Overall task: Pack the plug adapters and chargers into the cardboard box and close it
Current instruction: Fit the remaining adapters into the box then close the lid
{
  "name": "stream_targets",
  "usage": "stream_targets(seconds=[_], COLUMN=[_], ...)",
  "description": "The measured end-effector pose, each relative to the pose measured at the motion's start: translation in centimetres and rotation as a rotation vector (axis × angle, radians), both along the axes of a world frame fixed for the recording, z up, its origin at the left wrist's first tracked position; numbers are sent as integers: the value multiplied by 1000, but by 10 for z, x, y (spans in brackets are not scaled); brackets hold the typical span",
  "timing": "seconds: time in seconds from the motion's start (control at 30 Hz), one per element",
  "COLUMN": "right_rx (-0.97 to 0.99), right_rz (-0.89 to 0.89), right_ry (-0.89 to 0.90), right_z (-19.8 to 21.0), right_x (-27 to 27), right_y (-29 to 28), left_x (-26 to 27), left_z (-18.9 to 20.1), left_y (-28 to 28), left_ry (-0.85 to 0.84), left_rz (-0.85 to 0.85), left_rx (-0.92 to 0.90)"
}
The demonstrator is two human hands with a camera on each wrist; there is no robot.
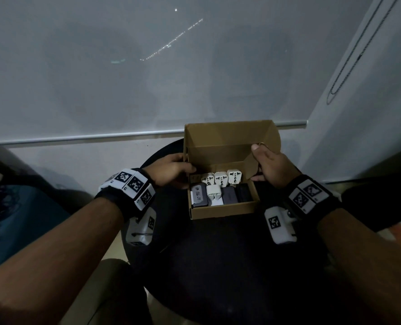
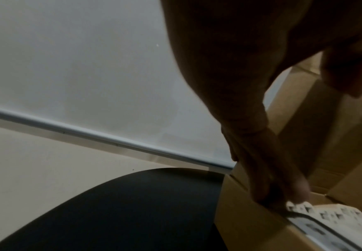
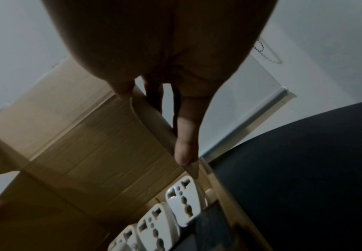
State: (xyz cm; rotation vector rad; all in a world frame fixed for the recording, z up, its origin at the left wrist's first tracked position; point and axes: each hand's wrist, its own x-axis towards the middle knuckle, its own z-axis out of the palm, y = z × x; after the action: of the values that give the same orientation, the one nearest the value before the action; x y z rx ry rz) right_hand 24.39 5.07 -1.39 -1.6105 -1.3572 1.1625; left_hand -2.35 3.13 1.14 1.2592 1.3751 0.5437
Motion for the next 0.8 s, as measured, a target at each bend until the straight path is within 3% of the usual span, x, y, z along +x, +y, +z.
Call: stream_targets(seconds=[0.2, 0.63, 0.8], right_rx=[33, 178, 210], right_rz=[-13, 34, 49], right_ry=[-57, -63, -88], right_z=[-1, -7, -12], right_x=[-3, -10, -3], right_y=[-10, -20, -21], left_x=[1, 8, 6], left_z=[7, 9, 9], left_y=[2, 3, 1], left_ry=[79, 63, 218], left_rz=[-45, -35, -175], left_rx=[1, -44, 50])
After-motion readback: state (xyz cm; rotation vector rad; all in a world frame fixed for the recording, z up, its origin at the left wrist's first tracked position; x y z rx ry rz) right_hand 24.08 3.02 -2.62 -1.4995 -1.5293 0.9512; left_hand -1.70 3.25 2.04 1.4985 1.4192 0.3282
